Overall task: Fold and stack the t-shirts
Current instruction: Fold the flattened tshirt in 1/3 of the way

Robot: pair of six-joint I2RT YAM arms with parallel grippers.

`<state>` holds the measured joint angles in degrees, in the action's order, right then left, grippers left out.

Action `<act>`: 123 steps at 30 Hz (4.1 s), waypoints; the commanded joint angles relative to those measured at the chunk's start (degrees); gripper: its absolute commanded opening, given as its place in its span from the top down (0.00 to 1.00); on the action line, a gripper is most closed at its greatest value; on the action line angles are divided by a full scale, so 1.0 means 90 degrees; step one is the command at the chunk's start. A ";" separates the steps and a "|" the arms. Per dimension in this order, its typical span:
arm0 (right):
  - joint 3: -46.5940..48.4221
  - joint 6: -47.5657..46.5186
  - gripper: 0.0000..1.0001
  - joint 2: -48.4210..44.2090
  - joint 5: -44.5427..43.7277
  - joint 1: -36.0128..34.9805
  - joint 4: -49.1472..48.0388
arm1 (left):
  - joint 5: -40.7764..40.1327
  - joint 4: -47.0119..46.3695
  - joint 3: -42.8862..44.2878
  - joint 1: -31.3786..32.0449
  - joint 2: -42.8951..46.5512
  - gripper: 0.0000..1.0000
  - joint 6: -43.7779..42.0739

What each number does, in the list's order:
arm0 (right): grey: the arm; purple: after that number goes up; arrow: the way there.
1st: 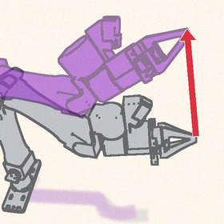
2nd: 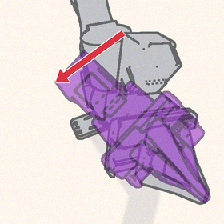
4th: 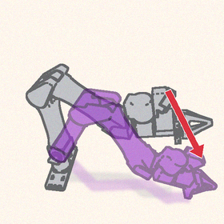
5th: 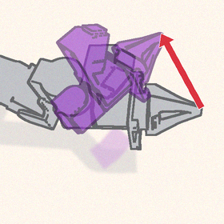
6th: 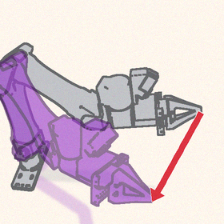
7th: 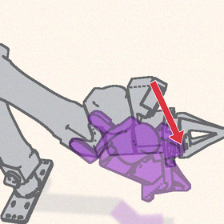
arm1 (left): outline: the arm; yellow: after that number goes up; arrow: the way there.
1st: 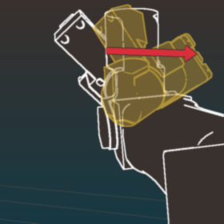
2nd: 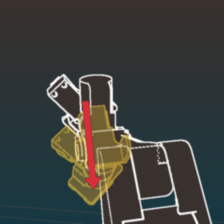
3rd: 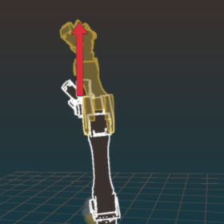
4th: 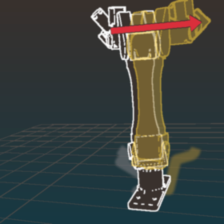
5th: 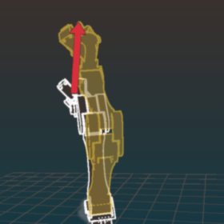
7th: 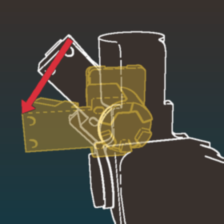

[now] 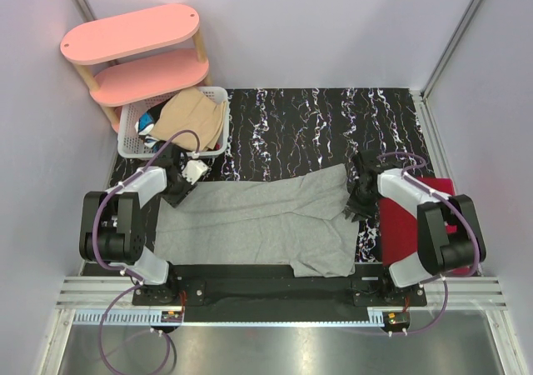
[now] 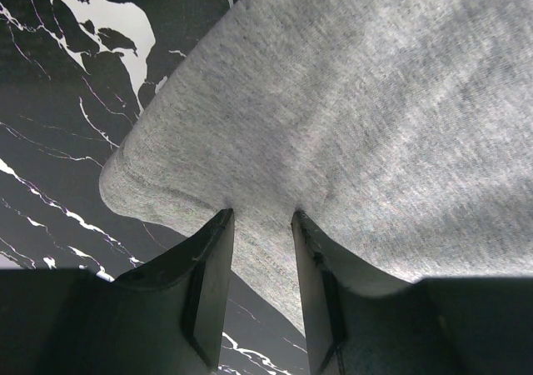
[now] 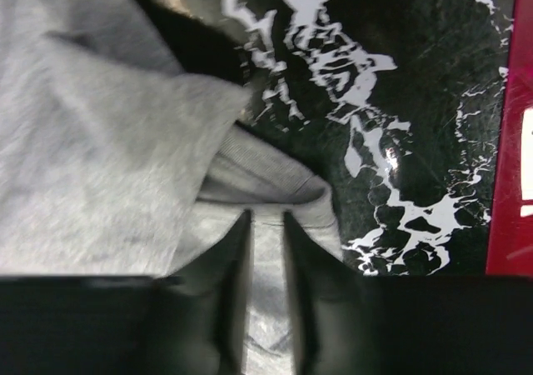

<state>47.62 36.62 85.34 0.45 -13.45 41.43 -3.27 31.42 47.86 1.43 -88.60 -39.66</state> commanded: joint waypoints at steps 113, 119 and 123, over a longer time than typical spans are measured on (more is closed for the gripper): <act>0.4291 0.0091 0.97 0.2259 -0.0362 0.0694 0.1432 | 0.1614 0.1362 0.1141 0.1100 0.1580 0.63 0.0940; 0.3686 0.0198 0.95 0.1038 -0.0362 0.0372 0.1403 | 0.0931 0.1656 0.0144 0.1296 0.2002 0.63 0.0706; 0.3168 0.0218 0.93 0.0655 -0.0294 -0.0018 0.1373 | 0.0422 0.1315 -0.0219 0.1296 0.1778 0.64 0.0773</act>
<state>80.23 38.15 95.15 -3.36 -9.91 53.63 6.44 45.56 48.01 13.06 -72.03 -32.05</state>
